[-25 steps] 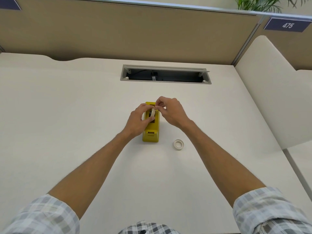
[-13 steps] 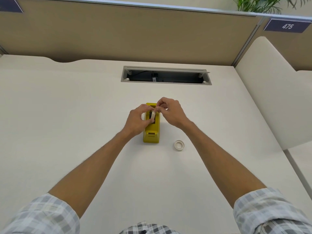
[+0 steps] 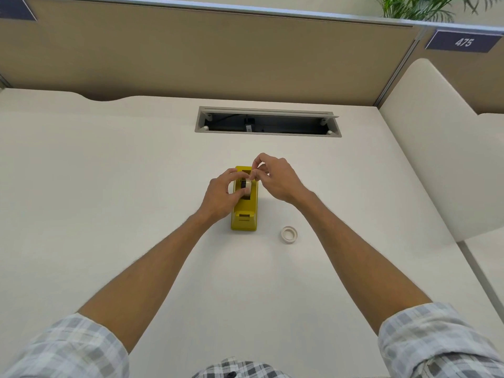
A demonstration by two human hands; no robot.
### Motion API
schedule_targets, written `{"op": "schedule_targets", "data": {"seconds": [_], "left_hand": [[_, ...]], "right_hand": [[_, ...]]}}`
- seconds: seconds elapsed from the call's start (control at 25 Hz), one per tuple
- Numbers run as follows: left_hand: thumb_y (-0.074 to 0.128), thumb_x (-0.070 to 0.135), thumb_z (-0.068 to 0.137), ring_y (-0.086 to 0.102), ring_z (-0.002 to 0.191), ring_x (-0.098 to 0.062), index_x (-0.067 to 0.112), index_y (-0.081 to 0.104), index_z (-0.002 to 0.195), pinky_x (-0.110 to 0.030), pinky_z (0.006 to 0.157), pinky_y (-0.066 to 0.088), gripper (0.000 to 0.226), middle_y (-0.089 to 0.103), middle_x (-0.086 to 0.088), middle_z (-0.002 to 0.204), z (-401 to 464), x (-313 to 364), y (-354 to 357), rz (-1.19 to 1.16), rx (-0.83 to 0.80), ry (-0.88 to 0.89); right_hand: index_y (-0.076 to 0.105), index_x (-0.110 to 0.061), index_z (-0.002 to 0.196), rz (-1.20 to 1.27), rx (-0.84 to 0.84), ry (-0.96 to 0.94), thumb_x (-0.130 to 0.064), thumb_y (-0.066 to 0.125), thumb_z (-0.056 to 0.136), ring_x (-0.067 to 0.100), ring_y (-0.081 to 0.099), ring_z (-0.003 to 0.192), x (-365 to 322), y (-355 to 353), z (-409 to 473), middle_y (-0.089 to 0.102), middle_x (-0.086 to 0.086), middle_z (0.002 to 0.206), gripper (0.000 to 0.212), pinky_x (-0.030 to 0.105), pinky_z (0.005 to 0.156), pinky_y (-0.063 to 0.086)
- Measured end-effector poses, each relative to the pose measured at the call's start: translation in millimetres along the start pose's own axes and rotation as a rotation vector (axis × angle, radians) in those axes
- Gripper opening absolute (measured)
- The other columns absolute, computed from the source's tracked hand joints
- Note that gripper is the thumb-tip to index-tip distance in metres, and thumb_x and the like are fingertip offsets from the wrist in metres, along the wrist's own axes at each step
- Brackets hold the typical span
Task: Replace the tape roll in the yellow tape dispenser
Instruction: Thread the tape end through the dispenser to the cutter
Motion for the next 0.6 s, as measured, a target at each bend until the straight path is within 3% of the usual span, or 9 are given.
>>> {"op": "schedule_targets", "data": {"seconds": [0.2, 0.36, 0.6], "left_hand": [[0.066, 0.022, 0.089, 0.049, 0.128, -0.021, 0.026, 0.062, 0.125, -0.042, 0.107, 0.042, 0.036, 0.057, 0.002, 0.136, -0.6, 1.2, 0.7, -0.008, -0.007, 0.02], [0.062, 0.028, 0.092, 0.049, 0.125, -0.022, 0.029, 0.062, 0.123, -0.038, 0.099, 0.047, 0.031, 0.053, 0.002, 0.137, -1.0, 0.4, 2.4, -0.02, -0.015, 0.022], [0.061, 0.03, 0.093, 0.05, 0.125, -0.025, 0.026, 0.062, 0.124, -0.039, 0.1, 0.047, 0.031, 0.052, -0.001, 0.14, 1.7, -2.8, 3.5, 0.0, -0.008, -0.002]], "right_hand": [[0.057, -0.015, 0.11, -0.062, -0.015, -0.02, -0.02, 0.051, 0.101, 0.025, 0.068, 0.094, -1.6, -1.8, -2.8, 0.074, 0.006, 0.105, 0.012, 0.036, 0.082, 0.056], [0.055, -0.015, 0.113, -0.133, -0.013, -0.053, -0.022, 0.049, 0.102, 0.025, 0.068, 0.091, -3.2, -1.5, -5.4, 0.073, 0.007, 0.108, 0.014, 0.029, 0.074, 0.051], [0.051, -0.016, 0.115, -0.285, -0.005, -0.114, -0.025, 0.047, 0.103, 0.024, 0.067, 0.076, -7.1, -0.9, -12.8, 0.072, 0.01, 0.101, 0.016, 0.033, 0.068, 0.058]]}}
Point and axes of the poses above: each hand's wrist, its own z-axis towards the middle knuckle, its own y-axis out of the palm, x = y × z, the point moved 1 cm from there along z, towards the middle knuckle
